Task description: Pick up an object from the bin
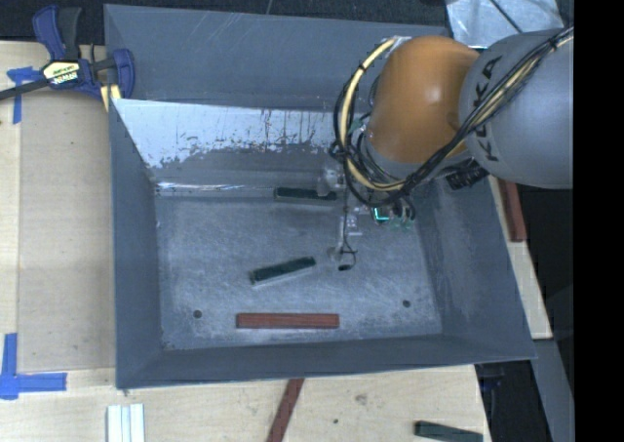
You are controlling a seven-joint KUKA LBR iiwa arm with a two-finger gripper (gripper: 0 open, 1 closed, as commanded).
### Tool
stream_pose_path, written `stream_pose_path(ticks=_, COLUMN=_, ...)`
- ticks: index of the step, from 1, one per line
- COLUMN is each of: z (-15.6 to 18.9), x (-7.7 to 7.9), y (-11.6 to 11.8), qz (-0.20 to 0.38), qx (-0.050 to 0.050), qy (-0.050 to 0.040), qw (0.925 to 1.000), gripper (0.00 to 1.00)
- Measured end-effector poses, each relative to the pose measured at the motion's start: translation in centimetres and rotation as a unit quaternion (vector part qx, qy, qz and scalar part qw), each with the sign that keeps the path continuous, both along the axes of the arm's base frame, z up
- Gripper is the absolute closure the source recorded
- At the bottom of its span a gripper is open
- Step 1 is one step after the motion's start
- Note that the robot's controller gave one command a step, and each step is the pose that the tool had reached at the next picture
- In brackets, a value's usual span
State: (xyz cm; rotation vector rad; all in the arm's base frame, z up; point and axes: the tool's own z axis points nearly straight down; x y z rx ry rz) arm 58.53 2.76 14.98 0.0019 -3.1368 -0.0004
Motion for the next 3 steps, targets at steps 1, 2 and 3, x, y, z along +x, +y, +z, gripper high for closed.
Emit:
stream_pose_path(ticks=1, z=0.5, x=0.2, y=0.0, qz=0.000, qx=0.000, qy=-0.0042, qw=1.0000, gripper=0.00)
stream_pose_path(ticks=2, z=-3.8, x=-0.9, y=1.0, qz=0.037, qx=0.000, qy=-0.0066, qw=0.9993, gripper=0.00)
stream_pose_path(ticks=3, z=-7.9, x=-1.3, y=4.9, qz=0.137, qx=0.001, qy=-0.0046, qw=0.9906, gripper=1.00)
